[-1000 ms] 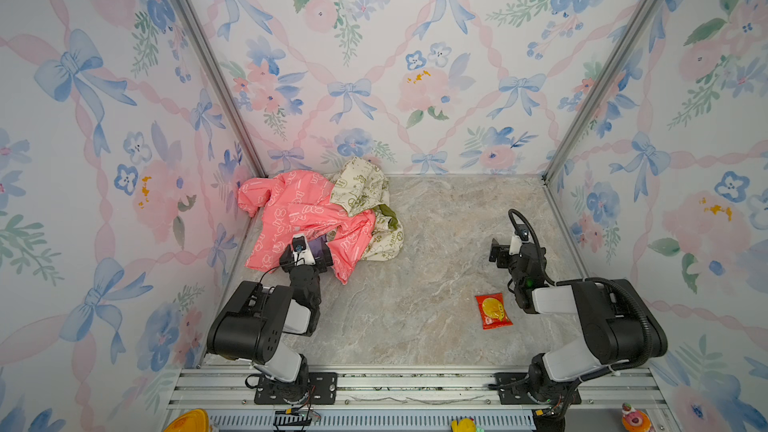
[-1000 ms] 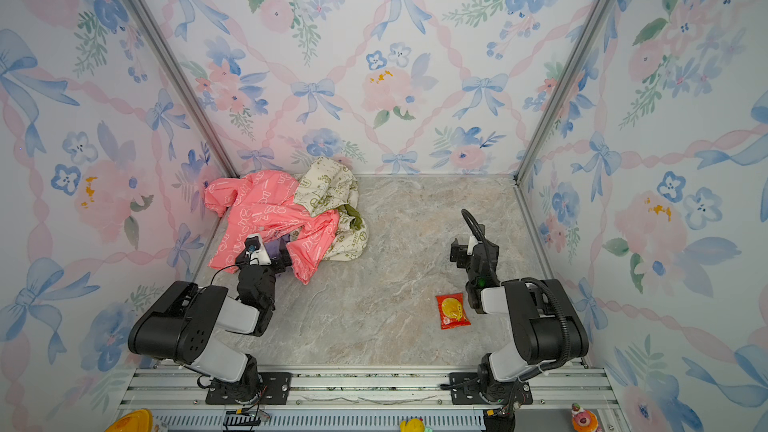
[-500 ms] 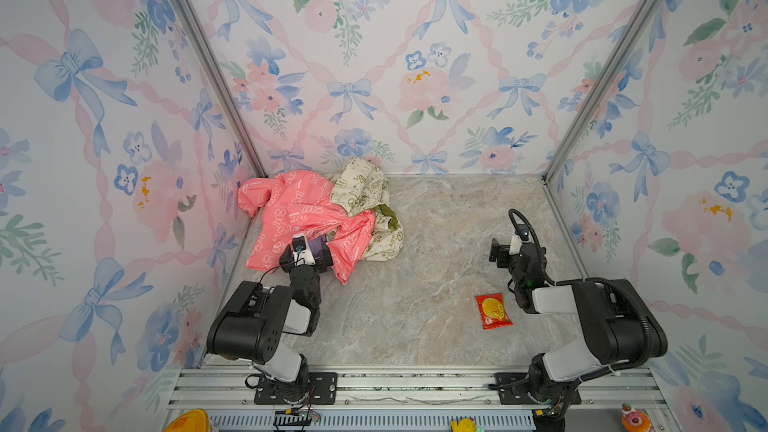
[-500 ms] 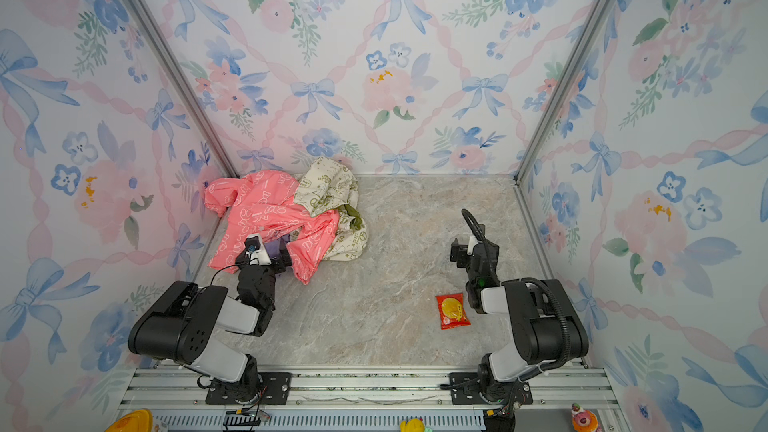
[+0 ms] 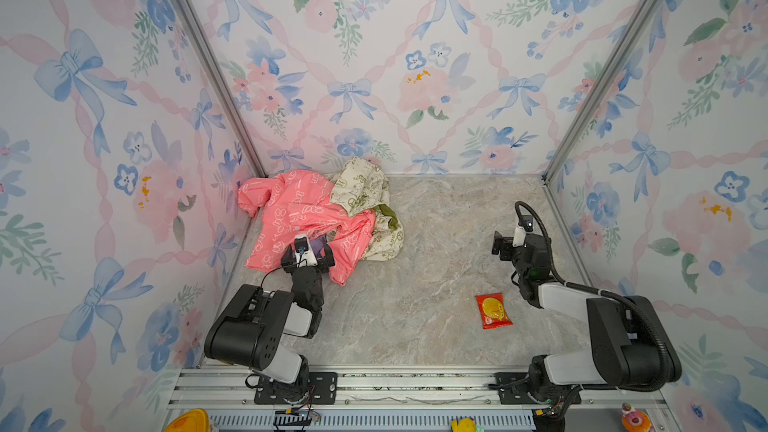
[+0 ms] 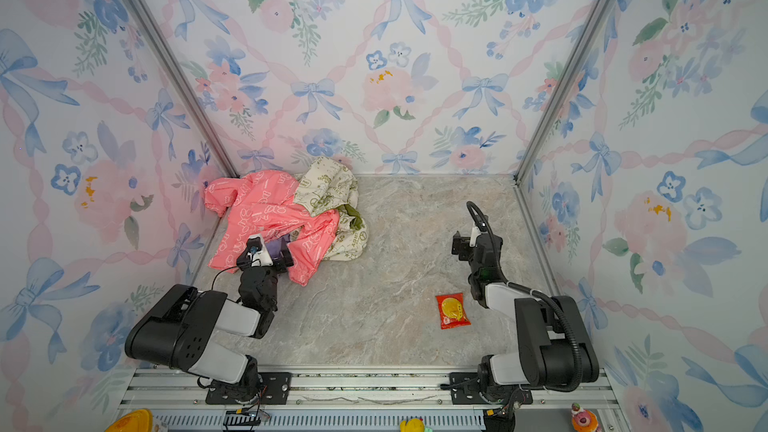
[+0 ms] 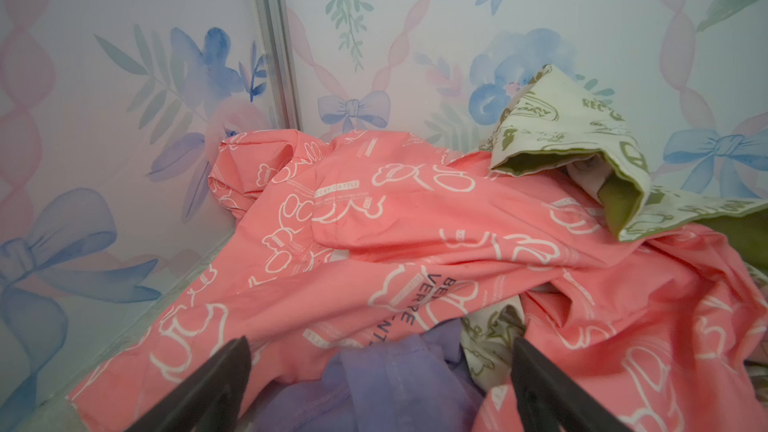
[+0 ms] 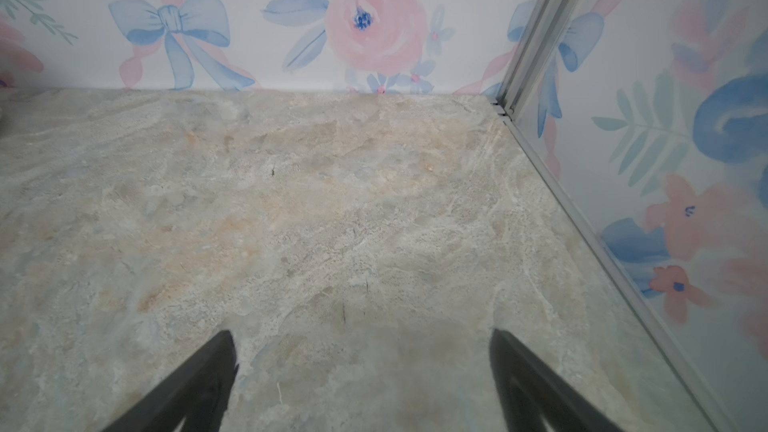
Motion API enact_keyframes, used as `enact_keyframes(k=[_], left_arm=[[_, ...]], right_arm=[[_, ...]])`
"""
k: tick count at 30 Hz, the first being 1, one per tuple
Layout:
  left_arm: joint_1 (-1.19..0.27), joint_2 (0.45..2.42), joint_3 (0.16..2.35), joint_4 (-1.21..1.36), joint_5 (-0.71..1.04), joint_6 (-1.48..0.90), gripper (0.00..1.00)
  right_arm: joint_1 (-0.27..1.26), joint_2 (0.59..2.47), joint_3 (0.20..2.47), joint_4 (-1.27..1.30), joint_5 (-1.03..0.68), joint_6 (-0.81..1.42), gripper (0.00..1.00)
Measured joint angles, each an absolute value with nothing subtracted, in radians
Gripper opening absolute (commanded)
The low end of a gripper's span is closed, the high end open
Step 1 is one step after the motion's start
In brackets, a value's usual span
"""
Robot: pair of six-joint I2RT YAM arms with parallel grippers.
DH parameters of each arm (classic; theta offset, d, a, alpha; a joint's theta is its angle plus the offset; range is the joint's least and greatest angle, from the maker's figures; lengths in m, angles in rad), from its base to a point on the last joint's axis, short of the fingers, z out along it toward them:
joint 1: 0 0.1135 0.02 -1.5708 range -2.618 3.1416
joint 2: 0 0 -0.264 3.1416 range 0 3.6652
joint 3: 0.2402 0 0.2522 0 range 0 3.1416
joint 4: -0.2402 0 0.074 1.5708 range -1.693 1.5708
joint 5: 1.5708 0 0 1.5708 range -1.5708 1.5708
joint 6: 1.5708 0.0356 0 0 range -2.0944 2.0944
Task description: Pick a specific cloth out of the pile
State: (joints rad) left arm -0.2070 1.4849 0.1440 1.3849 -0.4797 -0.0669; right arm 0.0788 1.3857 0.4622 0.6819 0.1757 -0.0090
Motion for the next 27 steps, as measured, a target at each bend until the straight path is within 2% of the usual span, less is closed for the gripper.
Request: enact_keyframes(k=[3,9,15,20,27], left_arm=[[-0.227,1.344,0.137,1.302,-0.521,-0.064,0.98],[-0.230,1.015,0.210,0.957,-0.558,-0.145,0.98],[-0.230,0.792,0.257,0.668,-0.547,-0.284,0.98],[-0.230,0.743,0.265,0.486,-0.525,-0.386,0.98],[-0.190,0.782,0.272,0.287,-0.482,-0.513,0.98]], right_arm=[[0.103,1.309,0.462,0.648,0.200,-0.013,0.97],[0.179,1.137,0.463,0.529,0.221,-0.031,0.97],[0.308,0.965,0.542,0.382,0.183,-0.056,0.97],[0.445,0.926,0.632,0.302,0.093,-0.057,0.97],[0.678,1.013,0.700,0.224,-0.025,-0.092,0.97]])
